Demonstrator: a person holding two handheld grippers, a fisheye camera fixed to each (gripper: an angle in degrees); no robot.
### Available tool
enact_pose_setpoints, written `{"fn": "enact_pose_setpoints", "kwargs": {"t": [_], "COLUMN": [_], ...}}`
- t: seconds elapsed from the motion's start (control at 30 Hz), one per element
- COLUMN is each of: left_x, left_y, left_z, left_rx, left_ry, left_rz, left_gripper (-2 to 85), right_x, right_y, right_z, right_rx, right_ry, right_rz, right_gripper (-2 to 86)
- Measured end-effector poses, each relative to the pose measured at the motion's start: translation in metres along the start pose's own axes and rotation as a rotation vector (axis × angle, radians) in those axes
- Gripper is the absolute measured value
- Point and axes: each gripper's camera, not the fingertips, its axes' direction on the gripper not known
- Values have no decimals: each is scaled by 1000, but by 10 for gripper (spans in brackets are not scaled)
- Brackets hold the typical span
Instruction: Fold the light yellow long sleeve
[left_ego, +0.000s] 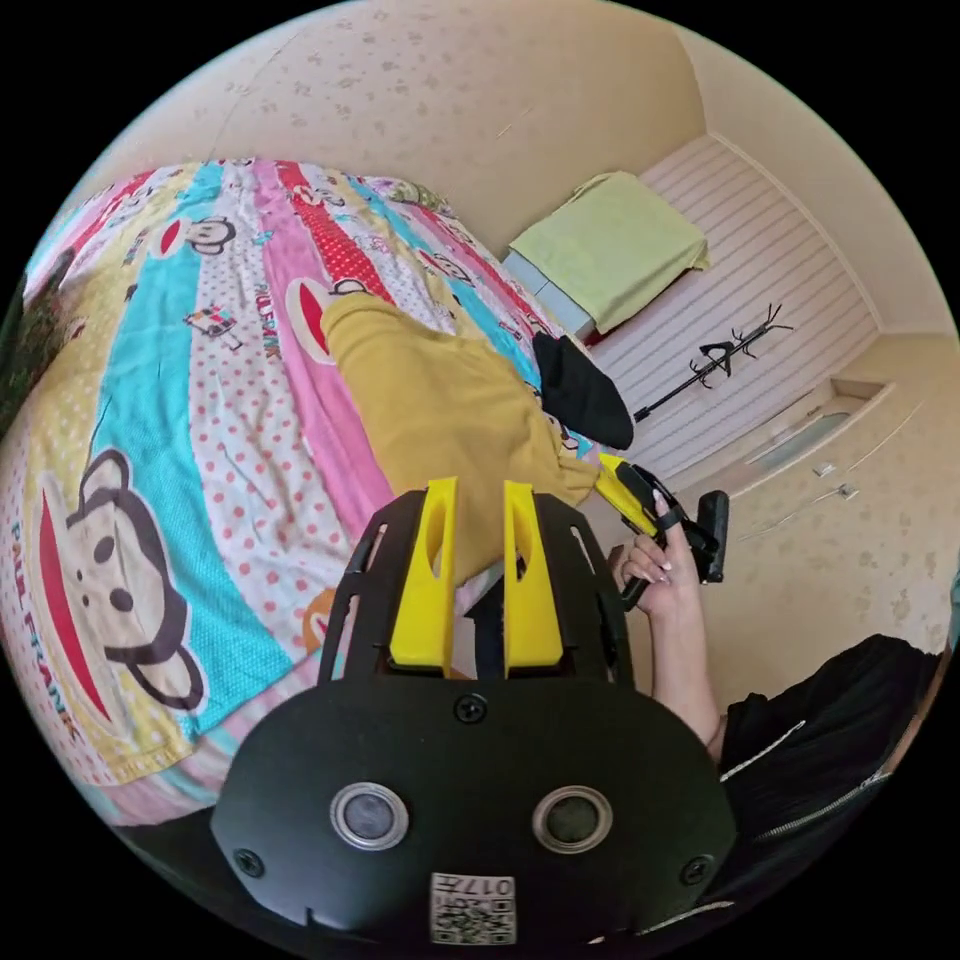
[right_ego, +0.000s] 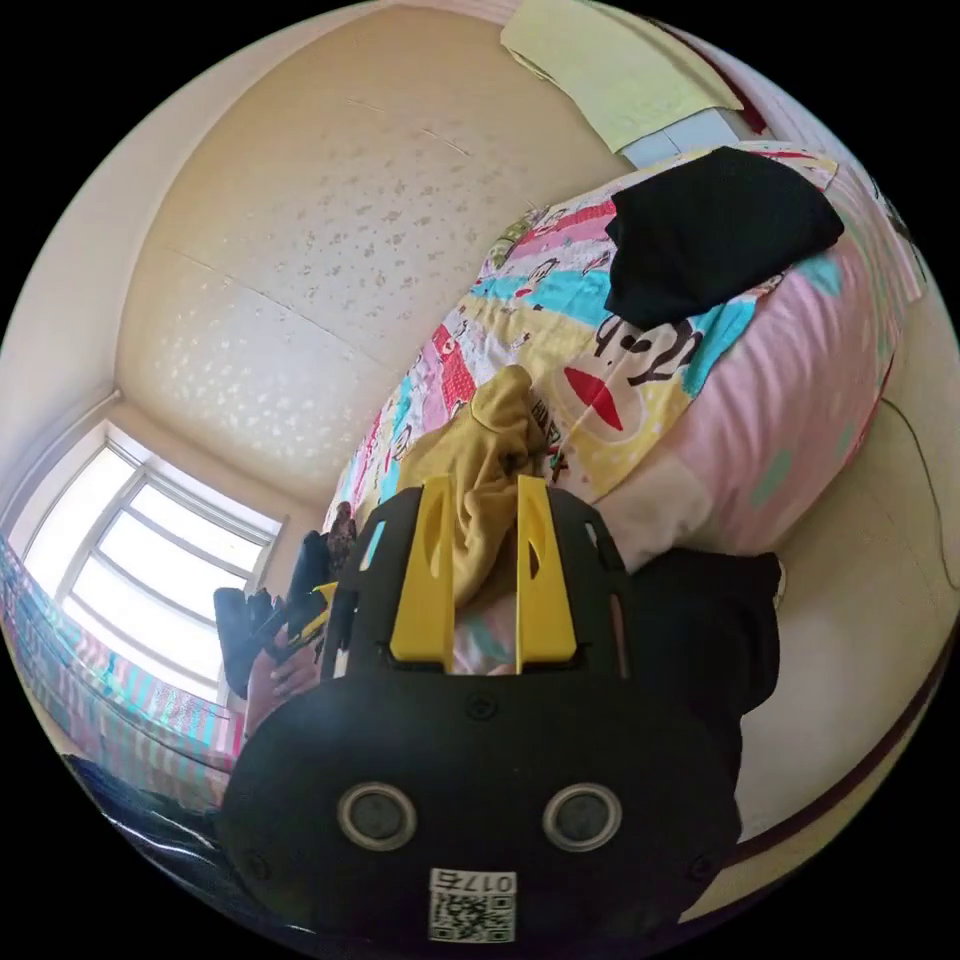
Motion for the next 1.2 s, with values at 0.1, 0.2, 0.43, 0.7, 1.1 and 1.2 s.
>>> {"fn": "enact_pose_setpoints", "kwargs": {"t": [0.1,0.2,0.43,0.7,1.1,1.2], "left_x": [15,6,-5,-82,-126,-118], "left_y": [-4,7,37,47,12,-17], "left_z": [34,100,54,62,27,14], "left_rx": [17,-168,48,-55,50,48], "left_ry": [-98,-286,-289,-13,331,340], "left_rz": [112,120,81,-156,-398,-350], "left_gripper": [69,51,10,131,64,64], "right_x": [-32,-52,-35,-53,-144,-194], "right_y": [0,-2,19,36,78,109], "right_z": [-17,38,124,116,39,30], "right_rx": [206,23,-235,-189,-44,-106], "right_ry": [23,67,198,131,-250,-159], "right_rz": [-151,-290,-276,-250,-640,-902], "right_gripper": [89,94,103,101,206,231]}}
